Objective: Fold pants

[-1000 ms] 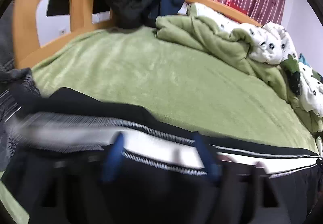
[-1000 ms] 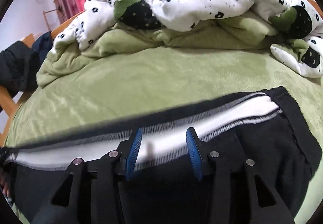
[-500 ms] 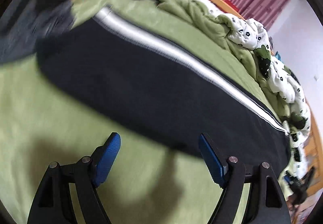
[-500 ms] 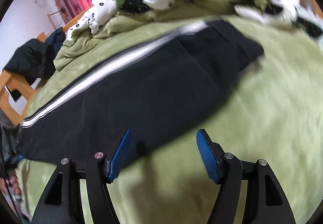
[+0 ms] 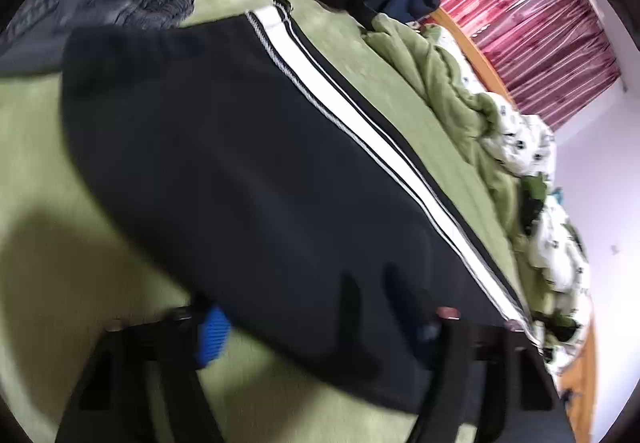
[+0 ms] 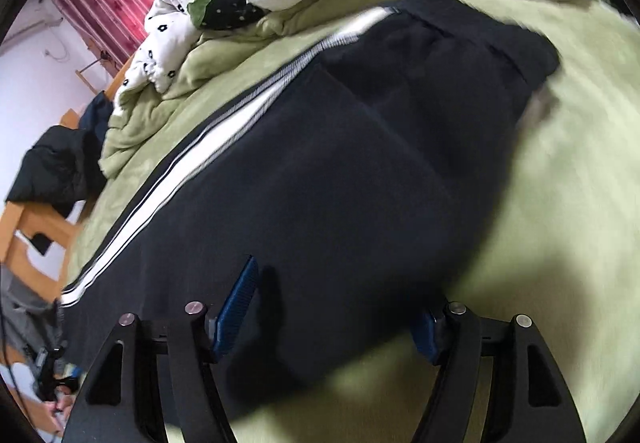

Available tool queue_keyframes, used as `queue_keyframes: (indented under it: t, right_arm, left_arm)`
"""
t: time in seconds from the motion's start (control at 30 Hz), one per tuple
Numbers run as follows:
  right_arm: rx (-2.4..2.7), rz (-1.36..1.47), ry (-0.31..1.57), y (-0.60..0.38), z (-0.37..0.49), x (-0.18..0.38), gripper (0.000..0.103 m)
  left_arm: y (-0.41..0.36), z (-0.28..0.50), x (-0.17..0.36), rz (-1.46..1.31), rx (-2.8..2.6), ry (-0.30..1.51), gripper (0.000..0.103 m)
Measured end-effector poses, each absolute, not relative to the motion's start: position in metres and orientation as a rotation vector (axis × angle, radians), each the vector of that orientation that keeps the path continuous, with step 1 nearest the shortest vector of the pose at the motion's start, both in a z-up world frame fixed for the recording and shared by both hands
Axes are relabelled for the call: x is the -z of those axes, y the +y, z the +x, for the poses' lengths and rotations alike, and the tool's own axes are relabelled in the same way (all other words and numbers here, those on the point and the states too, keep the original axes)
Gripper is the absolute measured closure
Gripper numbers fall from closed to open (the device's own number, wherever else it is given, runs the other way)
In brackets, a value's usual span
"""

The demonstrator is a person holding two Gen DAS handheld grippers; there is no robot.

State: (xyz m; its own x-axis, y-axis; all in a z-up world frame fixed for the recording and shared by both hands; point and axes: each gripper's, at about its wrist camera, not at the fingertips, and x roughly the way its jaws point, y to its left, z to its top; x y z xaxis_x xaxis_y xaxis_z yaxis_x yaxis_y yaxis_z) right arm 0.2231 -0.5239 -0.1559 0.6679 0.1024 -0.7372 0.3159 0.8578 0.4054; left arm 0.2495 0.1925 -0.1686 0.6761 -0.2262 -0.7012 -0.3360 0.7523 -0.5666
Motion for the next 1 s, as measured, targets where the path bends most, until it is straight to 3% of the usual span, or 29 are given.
queue_keyframes:
  t: [0.1, 0.13, 0.2, 0.37, 0.63, 0.83, 1.0]
  right_arm:
    - [0.174, 0.533, 0.828, -0.53, 0.242, 0.157, 0.069]
    - [0.171, 0.556, 0.811, -0.532, 0.244, 0.156, 0.076]
    - [0.172, 0.587, 0.787, -0.535, 0.239, 0.154, 0.08]
    - [0.107, 0.683, 0.76, -0.551, 0.209, 0.14, 0.083]
    - [0.132, 0.599, 0.758, -0.583, 0.11, 0.105, 0.085]
    - [0.162, 0.572, 0.788, -0.619, 0.018, 0.113, 0.085]
    - [0.19, 0.541, 0.817, -0.626, -0.011, 0.137, 0.081]
  left_arm:
    - [0.191, 0.26, 0.173, -0.704, -0.138, 0.876, 0.083]
    - [0.191, 0.259, 0.172, -0.705, -0.128, 0.874, 0.086]
    - [0.192, 0.255, 0.167, -0.706, -0.117, 0.862, 0.09]
    - [0.187, 0.233, 0.139, -0.669, -0.088, 0.849, 0.092]
    - [0.153, 0.157, 0.121, -0.579, 0.028, 0.912, 0.092]
    - [0.13, 0.09, 0.133, -0.543, 0.117, 0.977, 0.092]
    - [0.121, 0.065, 0.141, -0.472, 0.111, 0.982, 0.088]
